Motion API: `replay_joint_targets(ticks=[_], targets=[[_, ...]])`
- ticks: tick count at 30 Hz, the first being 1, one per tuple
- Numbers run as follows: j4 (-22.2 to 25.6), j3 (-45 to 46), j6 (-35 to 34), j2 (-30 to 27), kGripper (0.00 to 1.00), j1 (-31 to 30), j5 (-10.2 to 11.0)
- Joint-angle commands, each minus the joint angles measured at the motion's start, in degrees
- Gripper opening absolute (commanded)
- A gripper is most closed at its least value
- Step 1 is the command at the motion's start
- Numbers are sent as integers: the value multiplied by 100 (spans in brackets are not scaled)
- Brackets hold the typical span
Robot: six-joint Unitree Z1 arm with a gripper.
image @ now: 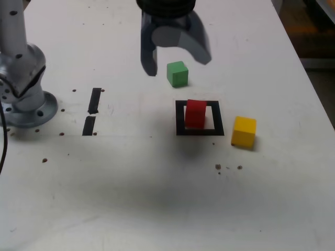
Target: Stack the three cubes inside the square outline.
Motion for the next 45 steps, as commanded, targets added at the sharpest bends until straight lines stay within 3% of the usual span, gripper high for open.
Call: replay_joint_targets(ticks=[1,13,20,25,34,45], targets=[[-10,-133,51,131,100,-10,-17],[-82,-1166,953,978,99,-51,-262],[-234,-1293,1560,1260,99,-52,-295],[-481,-1314,1835,1458,100,-15,-449],[-783,-1451,2023,1881,100,-1,-710],[-1180,-1399,2038,2205,99,30,-815]])
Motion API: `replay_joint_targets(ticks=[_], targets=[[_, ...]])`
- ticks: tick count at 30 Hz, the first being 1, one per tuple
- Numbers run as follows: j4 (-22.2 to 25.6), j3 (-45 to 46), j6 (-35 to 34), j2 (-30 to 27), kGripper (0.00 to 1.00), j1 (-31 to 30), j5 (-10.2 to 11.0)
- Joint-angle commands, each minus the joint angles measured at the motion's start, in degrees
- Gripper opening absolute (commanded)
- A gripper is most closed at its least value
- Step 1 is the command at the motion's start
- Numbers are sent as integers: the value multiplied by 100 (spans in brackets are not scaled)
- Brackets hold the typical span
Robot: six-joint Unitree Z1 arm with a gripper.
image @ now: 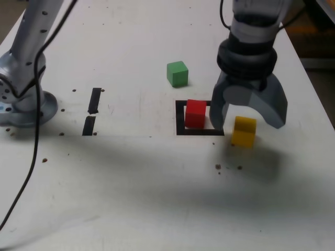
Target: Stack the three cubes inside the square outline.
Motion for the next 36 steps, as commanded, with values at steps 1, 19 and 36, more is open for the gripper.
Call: replay_joint_targets(ticks=[1,19,36], targets=[[-19,-2,13,48,99,38,-16],[-120,-4,76,325,95,118,-190],[-175,-60,202,526,81,191,-347]])
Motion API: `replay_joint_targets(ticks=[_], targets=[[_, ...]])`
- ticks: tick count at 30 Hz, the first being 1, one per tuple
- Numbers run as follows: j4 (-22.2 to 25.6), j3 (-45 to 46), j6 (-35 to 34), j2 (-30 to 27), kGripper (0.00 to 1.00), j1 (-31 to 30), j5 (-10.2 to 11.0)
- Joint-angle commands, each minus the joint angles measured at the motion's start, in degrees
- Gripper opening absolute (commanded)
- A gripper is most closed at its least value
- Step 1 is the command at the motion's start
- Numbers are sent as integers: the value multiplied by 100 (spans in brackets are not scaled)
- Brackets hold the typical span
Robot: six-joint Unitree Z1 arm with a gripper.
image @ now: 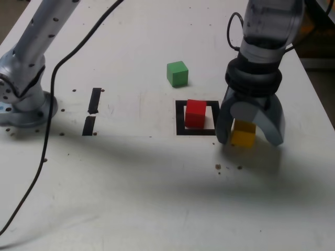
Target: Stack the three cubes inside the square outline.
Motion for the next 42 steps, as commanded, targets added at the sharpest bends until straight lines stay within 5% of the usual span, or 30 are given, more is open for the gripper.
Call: replay_joint_targets(ticks=[1,7,17,24,36,42], targets=[[-1,-7,10,38,80,10,-30],[11,72,4,71,65,25,-146],[-94,13,59,76,25,45,-138],[63,-223,8,9,21,-15,13],[1688,-1014,-493,-782,21,-248,719],[1862,-702,-677,-1148,21,-271,822]])
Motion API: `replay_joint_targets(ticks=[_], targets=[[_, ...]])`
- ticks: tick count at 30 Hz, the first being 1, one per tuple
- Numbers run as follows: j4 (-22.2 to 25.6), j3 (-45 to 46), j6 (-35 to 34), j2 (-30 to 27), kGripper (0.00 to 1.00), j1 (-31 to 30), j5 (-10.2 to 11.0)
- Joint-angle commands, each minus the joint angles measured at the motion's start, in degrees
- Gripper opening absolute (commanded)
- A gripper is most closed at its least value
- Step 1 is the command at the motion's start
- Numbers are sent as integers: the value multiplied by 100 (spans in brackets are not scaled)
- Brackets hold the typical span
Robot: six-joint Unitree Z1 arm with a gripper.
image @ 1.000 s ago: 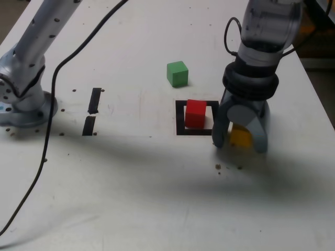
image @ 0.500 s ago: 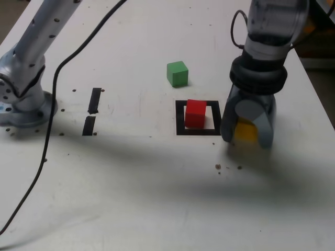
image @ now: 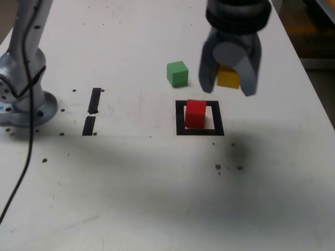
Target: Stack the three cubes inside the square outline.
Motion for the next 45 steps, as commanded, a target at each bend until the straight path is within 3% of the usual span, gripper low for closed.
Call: replay_joint_targets(ticks=[1,7,21,45], targets=[[-42,238,-63,-104,21,-1,8],[-430,1003,-237,-408,21,42,-41],[-2077,2653,-325,-842,21,229,-442],[-2669,3150,-114,-765,21,444,-484]])
